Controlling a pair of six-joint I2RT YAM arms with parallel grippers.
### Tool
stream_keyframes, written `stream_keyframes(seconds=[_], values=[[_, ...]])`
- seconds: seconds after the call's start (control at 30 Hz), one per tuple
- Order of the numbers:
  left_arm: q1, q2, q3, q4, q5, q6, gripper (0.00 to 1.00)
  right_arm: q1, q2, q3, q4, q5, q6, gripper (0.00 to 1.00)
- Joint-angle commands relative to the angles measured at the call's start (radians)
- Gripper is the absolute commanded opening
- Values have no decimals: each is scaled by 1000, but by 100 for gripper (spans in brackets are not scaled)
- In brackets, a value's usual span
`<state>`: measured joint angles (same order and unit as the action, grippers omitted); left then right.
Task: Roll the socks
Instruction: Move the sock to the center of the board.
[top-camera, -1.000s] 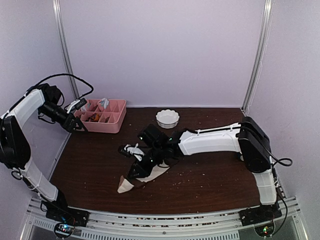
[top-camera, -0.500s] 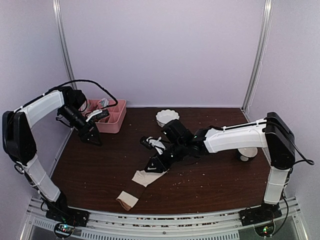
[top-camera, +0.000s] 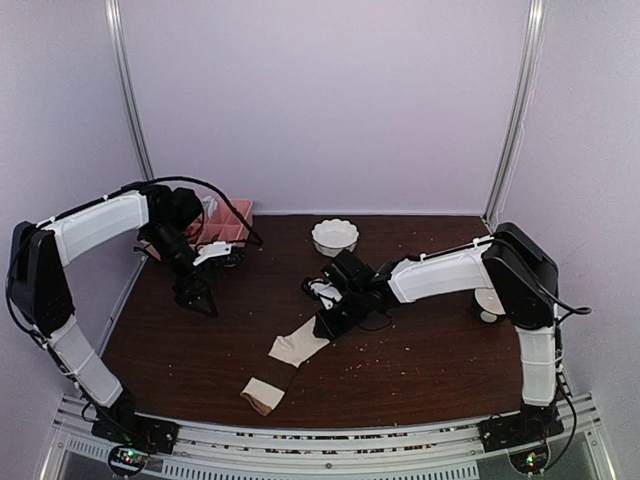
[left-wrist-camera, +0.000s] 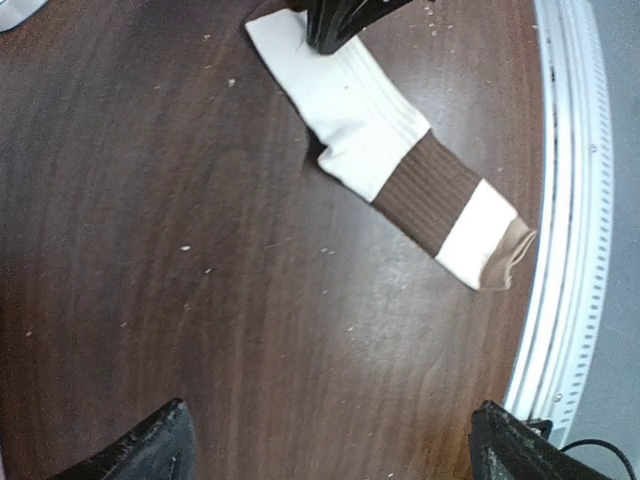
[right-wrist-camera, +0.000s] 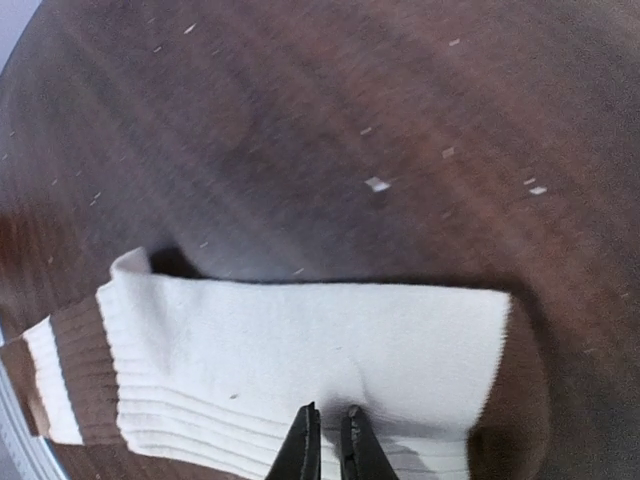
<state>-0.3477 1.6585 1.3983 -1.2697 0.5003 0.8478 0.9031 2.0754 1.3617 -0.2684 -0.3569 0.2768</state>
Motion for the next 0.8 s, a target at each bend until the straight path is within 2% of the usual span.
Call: stream_keyframes(seconds=[0.0,0.07,0.17,0.33,0.4,0.5,0.53,0.57,0.63,0.7,0.73,0.77], values=[[4,-131,7,120,-181,-49,98,-42,58,104,-150,208,-41,13],[6,-136,48,82,-265,-50,98,-60,78,151,-173,254,-56,14],[8,-149,61,61,-384,-52,98,-77,110,212,-191,168,-75,15],[20,-240,-8,188,-540,-79,98,-60,92,218,-214,220,-45,16],[31,-284,-31,297,-615,-133,98,-45,30,172,-190,270,-48,28],[86,-340,-72,459,-674,-202,98,3,-65,110,-181,473,-88,49],[117,-353,-87,508,-645,-215,98,23,-104,89,-176,568,-106,69],[151,-357,-91,505,-584,-208,98,49,-147,56,-148,698,-132,96],[155,-345,-78,424,-455,-171,96,111,-267,-66,-19,924,-187,100],[132,-352,-101,370,-328,-137,96,156,-377,-241,187,1066,-237,100],[109,-364,-137,359,-282,-116,97,159,-419,-305,264,1102,-208,100],[79,-380,-170,357,-250,-93,98,156,-447,-359,309,1188,-101,100]])
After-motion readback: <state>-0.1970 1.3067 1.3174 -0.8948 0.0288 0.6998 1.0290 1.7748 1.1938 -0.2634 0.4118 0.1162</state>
